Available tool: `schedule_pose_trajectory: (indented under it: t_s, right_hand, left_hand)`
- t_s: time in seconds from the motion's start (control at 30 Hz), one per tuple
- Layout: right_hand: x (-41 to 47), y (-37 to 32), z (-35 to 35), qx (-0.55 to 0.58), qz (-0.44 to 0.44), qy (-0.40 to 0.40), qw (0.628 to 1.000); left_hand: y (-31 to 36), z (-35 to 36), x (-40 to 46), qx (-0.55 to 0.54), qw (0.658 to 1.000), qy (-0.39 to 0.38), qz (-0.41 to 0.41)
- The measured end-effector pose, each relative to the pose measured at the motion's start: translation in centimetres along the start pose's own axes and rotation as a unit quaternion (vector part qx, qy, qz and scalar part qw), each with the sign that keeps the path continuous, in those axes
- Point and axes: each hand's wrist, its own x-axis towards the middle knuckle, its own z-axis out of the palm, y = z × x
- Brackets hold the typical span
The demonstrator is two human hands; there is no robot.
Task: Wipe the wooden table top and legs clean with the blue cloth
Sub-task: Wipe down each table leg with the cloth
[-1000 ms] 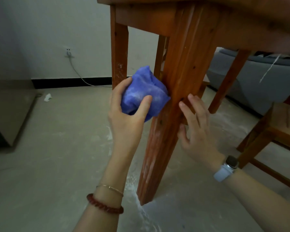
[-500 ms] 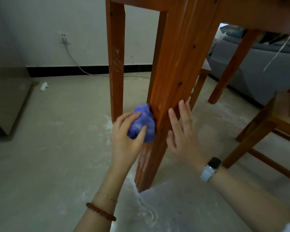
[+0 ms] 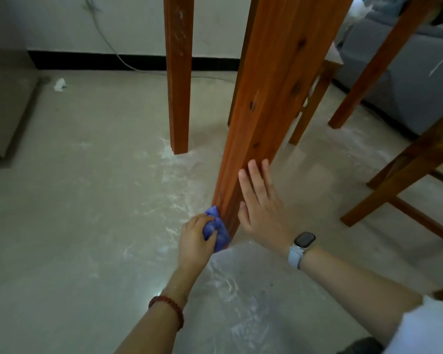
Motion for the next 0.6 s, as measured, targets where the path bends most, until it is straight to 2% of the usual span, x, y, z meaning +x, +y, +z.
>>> schedule_pose_trajectory:
  t_s: [0.03,0.13,0.17,0.23,0.3,0.37,0.5,0.57,0.6]
  right_hand:
    - [-0.8,-0.1,0.7,-0.002,-0.002,-0.011,1.000]
    - [-2.6,0.0,2.1,-0.004,-0.013,-0.034,0.999]
    - [-3.0,0.1,2.5,-0.012,-0.017,-0.039,0.999]
    - [-3.8,0.4,3.2,-0.026,-0.029,-0.046,0.998]
    - [-4.2,0.8,3.8,-0.041,-0.045,-0.044,0.997]
    - [-4.3,1.1,4.3,-0.053,-0.055,-0.035,0.997]
    - [-4.6,1.3,5.5,-0.069,-0.073,-0.015,0.995]
    - [-4.7,1.5,6.1,-0.079,-0.078,-0.002,0.994]
    - [-4.7,1.5,6.4,-0.079,-0.081,0.003,0.994]
  left_hand:
    - [-0.4,-0.1,-0.4,-0.014,1.000,0.017,-0.021]
    - [0.9,-1.0,-1.1,-0.080,0.983,0.158,-0.042]
    - [1.8,-1.0,-0.8,-0.095,0.977,0.190,-0.016]
    - [2.7,-0.2,-0.1,-0.094,0.976,0.192,0.050]
    - [2.0,1.4,0.4,-0.071,0.980,0.168,0.078]
    - [-0.3,3.0,0.4,-0.042,0.989,0.132,0.054]
    - [-6.4,5.9,-2.2,0.002,0.996,-0.044,-0.075]
    - [-7.0,6.6,-2.8,0.021,0.977,-0.138,-0.160]
    - [-6.8,6.7,-2.9,0.044,0.967,-0.161,-0.193]
